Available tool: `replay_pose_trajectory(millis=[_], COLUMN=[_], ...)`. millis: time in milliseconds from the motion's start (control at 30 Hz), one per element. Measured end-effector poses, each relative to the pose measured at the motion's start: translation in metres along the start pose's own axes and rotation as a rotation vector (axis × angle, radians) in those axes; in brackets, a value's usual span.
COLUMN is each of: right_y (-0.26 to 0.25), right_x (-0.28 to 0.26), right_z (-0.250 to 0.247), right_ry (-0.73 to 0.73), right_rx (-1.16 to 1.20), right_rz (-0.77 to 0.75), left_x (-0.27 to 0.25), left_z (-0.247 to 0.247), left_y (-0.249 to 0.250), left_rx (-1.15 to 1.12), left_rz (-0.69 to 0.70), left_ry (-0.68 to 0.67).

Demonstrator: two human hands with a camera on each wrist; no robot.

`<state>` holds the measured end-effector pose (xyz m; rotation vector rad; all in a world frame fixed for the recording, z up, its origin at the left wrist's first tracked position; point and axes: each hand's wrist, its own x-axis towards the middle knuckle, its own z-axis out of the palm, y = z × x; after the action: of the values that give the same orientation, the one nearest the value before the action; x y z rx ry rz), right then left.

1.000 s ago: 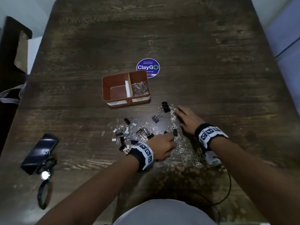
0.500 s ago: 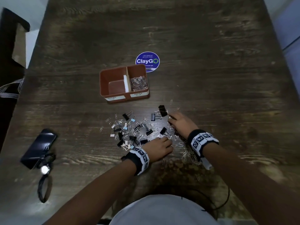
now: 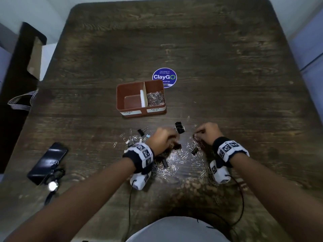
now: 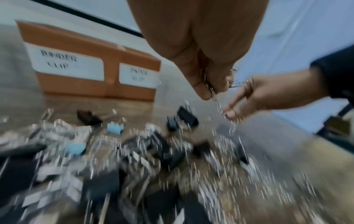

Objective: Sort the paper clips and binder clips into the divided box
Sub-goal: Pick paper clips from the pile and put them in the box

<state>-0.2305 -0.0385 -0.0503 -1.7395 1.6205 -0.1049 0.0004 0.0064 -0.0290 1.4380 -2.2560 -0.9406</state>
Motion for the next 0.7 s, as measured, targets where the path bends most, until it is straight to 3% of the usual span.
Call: replay_pose_trajectory(millis=[233,367,533,700], right_y=[-0.058,-0.11,-0.167,-0.171], right_x=[0.041,0.077,0.108,0.108], right_z=[-0.037,-0.046,-0.043,-0.031], right_ry=[0.076,0.177,0.241,0.186], right_rx=[0.34,0.459,0.321,0.167], right_rz=[-0.052,-0.096,-0.153,-0.033], left_x=[0.064,0.089,0.087,0.057], left_z=[-0.108,-0.128,-0.13,-0.127], left_y=[-0.021,-0.045,-0.065,-0.073], left_rx=[-0.052,-0.017,-0.045,-0.11], left_rz=[-0.268,-0.375,-0.472,-0.488], left_ry=[0.35,0.298,0.349,0.466])
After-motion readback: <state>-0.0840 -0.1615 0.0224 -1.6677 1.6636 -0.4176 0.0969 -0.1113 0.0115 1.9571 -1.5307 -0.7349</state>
